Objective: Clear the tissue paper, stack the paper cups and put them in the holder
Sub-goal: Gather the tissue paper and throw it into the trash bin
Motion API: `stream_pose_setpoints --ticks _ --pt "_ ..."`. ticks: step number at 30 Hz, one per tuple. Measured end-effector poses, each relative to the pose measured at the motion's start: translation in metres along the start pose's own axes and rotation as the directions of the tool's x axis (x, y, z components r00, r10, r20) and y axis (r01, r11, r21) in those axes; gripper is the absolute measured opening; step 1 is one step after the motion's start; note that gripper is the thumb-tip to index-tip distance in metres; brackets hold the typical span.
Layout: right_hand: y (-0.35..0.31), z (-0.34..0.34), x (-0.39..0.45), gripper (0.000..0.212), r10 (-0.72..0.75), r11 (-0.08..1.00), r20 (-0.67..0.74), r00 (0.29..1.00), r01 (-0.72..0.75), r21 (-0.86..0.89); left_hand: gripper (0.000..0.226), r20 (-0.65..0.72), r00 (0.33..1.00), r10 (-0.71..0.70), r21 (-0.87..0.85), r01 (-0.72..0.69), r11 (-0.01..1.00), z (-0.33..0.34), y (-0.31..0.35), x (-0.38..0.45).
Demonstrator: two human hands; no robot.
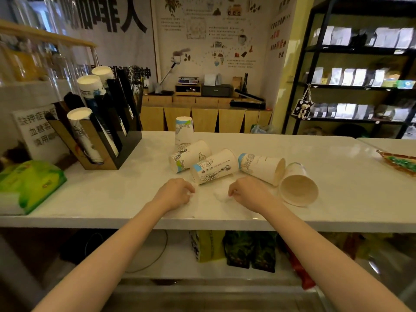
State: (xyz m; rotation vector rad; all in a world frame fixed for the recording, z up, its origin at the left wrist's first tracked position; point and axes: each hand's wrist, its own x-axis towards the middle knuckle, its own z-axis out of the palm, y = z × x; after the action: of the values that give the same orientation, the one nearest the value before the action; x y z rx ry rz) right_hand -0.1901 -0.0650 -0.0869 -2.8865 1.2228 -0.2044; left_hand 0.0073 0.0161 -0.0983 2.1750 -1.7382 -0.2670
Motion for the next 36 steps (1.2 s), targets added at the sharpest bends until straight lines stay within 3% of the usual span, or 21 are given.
stream_pose_setpoints --ticks 4,7,14,18,24,28,32,36 --pt "-0.001 -0.009 -0.008 0.021 0.022 0.955 -0.12 0.993 0.014 0.295 0.027 -0.128 0.992 0.005 -0.097 -0.017 0.995 -0.003 0.002 -0.009" --pt "-0.012 -0.026 -0.012 0.018 -0.021 0.865 -0.037 0.999 0.036 0.501 0.021 -0.156 0.988 0.0 -0.227 -0.035 0.973 -0.012 0.0 -0.022" --pt "-0.057 -0.029 -0.011 0.013 -0.314 0.855 0.264 0.912 0.15 0.496 0.023 -0.083 0.996 -0.028 -0.305 0.001 0.953 -0.03 -0.006 -0.083" --pt "-0.083 0.007 -0.025 0.012 -0.367 0.838 0.296 0.882 0.176 0.516 0.02 0.012 0.991 -0.132 -0.294 0.13 0.947 -0.003 -0.015 -0.12" --pt "-0.097 0.098 -0.044 0.014 -0.309 0.792 0.265 0.913 0.093 0.604 0.022 0.08 0.926 -0.369 -0.373 0.371 0.85 0.088 -0.055 -0.158" --pt "-0.098 0.184 -0.05 0.017 -0.199 0.755 0.354 0.914 -0.088 0.65 0.027 0.17 0.843 -0.511 -0.446 0.528 0.723 0.158 -0.092 -0.161" --pt "-0.093 0.284 -0.055 0.028 -0.138 0.681 0.462 0.876 -0.255 0.686 0.034 0.247 0.78 -0.575 -0.471 0.615 0.632 0.24 -0.133 -0.158" --pt "-0.092 0.405 -0.064 0.038 -0.085 0.709 0.534 0.841 -0.326 0.626 0.035 0.298 0.747 -0.594 -0.473 0.656 0.588 0.331 -0.179 -0.159"
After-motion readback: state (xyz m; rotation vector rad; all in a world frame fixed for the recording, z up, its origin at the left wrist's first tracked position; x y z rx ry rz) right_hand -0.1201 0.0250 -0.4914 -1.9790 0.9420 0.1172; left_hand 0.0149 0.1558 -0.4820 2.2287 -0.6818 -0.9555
